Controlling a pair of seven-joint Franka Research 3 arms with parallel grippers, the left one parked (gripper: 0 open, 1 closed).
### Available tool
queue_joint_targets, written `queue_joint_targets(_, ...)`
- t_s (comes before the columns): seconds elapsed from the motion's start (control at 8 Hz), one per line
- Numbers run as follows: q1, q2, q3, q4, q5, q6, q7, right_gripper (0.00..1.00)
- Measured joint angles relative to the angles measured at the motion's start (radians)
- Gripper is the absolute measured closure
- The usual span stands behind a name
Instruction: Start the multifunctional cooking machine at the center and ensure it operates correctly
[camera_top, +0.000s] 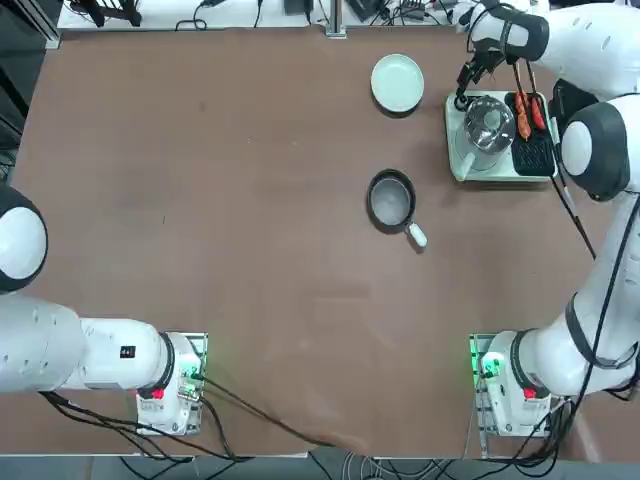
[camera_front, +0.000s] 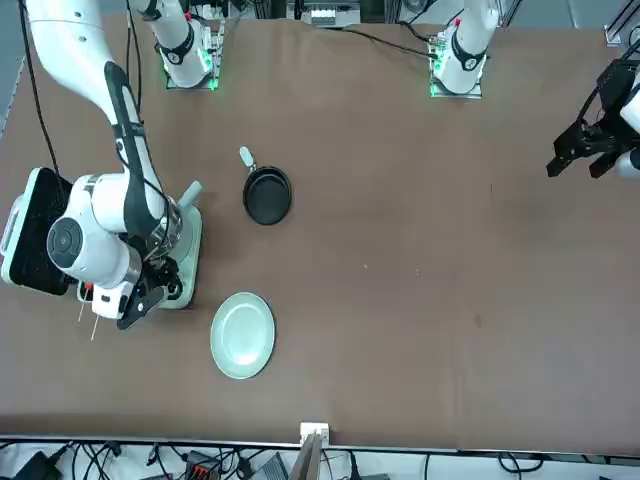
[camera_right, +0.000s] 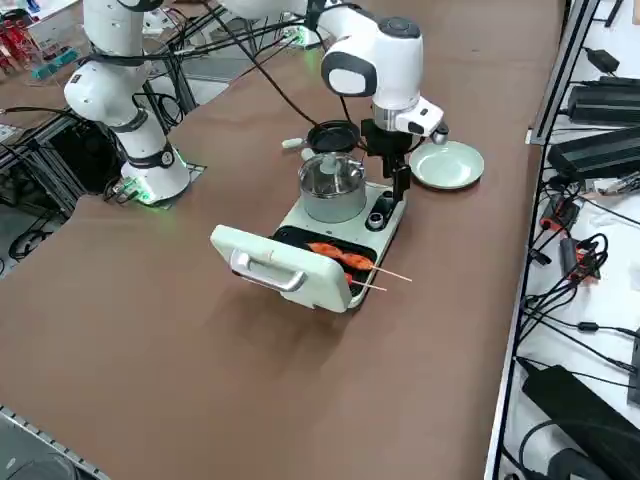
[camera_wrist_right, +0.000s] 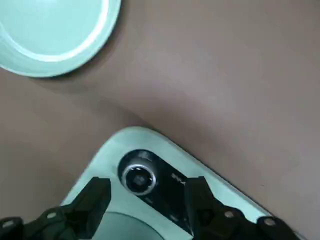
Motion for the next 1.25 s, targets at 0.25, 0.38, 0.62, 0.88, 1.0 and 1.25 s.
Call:
queue_joint_targets(0.25,0.001,0.014,-0.003,0.002,-0.009,0.0,-0.002,0.11)
queue_joint_targets(0.38,0.005,0.018,-0.003,0.002,-0.009,0.0,-0.002,0.13)
queue_joint_targets(0.62,0.02,0.022,-0.003,0.002,-0.009,0.0,0.005,0.16)
queue_joint_targets(0.88,0.029,0.025,-0.003,0.002,-0.009,0.0,0.007,0.19)
queue_joint_targets(1.0,0.032,0.026,-0.005,0.002,-0.009,0.0,0.007,0.21)
queue_joint_targets(1.25,0.033,0.028,-0.015,0.002,-0.009,0.0,0.007,0.24)
